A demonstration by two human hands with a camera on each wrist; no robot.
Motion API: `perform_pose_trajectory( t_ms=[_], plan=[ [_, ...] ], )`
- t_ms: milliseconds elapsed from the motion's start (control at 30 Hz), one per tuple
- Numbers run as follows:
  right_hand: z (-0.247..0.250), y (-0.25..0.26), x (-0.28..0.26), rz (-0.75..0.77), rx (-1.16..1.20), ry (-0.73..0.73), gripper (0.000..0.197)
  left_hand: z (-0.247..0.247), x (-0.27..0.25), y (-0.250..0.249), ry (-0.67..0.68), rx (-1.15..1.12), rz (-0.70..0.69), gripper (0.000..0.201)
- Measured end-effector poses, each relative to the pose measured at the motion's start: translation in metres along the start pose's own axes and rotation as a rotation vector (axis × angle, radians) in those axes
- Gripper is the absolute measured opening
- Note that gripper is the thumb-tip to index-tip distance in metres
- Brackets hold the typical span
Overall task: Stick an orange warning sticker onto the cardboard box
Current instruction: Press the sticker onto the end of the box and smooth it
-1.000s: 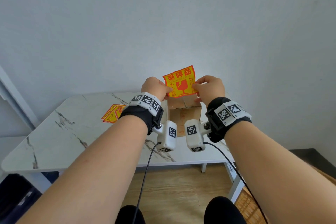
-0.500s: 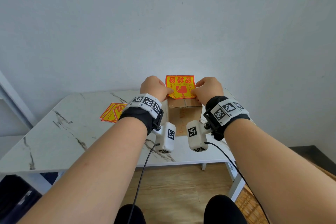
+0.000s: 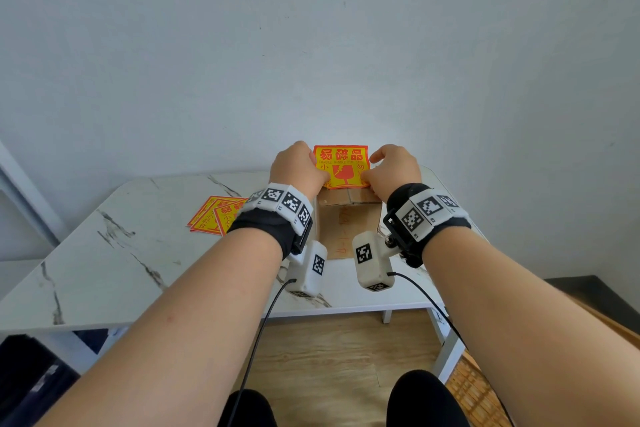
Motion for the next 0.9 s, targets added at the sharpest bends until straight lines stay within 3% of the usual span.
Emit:
perform_pose_trajectory(
  t_ms=[300, 400, 633, 766, 900],
  plan=[
    [-0.006, 0.003, 0.000, 0.026, -0.075, 0.025, 0.024, 0.001, -0.007, -0.007, -0.010, 0.170, -0.141, 0.020],
    [-0.009, 0.001, 0.000, 0.026, -0.108, 0.043, 0.026, 0.003, -0.007, -0.002, -0.001, 0.200, -0.131, 0.020],
    [-0.007, -0.011, -0.002, -0.028, -0.003, 0.064, 0.037, -0.010, -0.008, 0.021, 0.028, 0.018, -0.130, 0.027],
    [-0.012, -0.007, -0.006, 0.067, 0.086, 0.050, 0.030, -0.008, -0.010, 0.017, -0.067, 0.033, -0.237, 0.020],
    [-0.013, 0.004, -0.005, 0.137, 0.003, 0.078, 0.036, -0.010, -0.007, 0.004, -0.001, 0.162, -0.385, 0.027]
  ],
)
Point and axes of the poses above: each hand's wrist, its own x-axis towards the middle knuckle, its own z-axis out of the back of the hand, y = z × x, the point moved 6 cm from there along x, towards the middle knuckle, and after that the axes turned 2 degrees about -y, right-handed, at the moved point
